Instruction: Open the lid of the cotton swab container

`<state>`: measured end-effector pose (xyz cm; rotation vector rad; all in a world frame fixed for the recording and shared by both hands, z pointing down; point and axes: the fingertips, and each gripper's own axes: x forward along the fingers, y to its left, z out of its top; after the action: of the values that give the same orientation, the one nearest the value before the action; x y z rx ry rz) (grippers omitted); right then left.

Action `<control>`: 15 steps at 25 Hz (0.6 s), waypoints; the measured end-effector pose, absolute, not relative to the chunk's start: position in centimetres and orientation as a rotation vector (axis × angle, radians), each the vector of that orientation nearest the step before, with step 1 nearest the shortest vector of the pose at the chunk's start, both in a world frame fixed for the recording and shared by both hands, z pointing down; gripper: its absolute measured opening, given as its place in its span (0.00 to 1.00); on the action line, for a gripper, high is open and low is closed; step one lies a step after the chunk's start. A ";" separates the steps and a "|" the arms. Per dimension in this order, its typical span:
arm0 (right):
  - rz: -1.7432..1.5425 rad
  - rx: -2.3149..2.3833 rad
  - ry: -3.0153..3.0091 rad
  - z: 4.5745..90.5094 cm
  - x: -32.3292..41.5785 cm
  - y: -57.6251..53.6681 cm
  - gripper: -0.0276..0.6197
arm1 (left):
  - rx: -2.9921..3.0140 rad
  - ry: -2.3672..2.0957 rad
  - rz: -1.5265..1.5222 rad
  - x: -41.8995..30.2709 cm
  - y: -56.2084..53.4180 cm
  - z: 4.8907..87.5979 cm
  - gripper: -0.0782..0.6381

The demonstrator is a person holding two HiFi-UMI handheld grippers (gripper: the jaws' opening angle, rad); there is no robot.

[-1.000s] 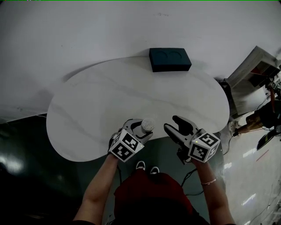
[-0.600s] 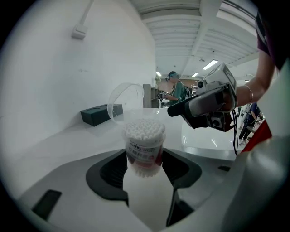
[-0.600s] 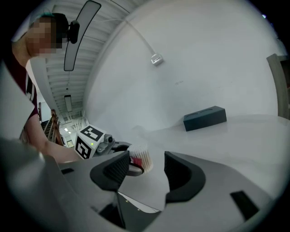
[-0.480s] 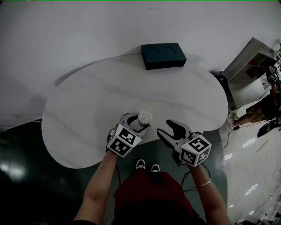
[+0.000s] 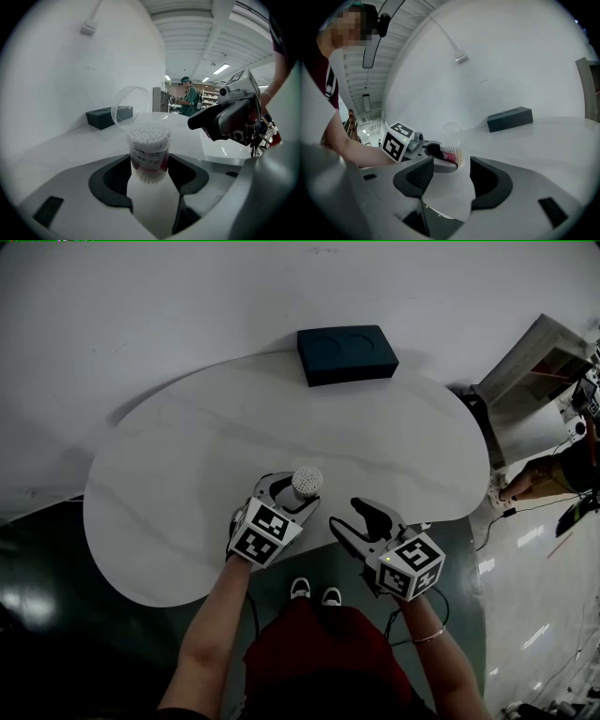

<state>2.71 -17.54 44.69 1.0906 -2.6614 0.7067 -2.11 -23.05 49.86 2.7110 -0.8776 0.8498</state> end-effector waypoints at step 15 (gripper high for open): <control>0.710 1.077 -2.629 45.8 2.9 -17.9 0.43 | 2.697 -0.835 0.895 -1.6 -24.3 51.9 0.46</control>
<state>2.93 -17.90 45.81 1.0770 -2.6294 0.7100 -1.61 -24.30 51.87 2.6968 -0.8354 0.8949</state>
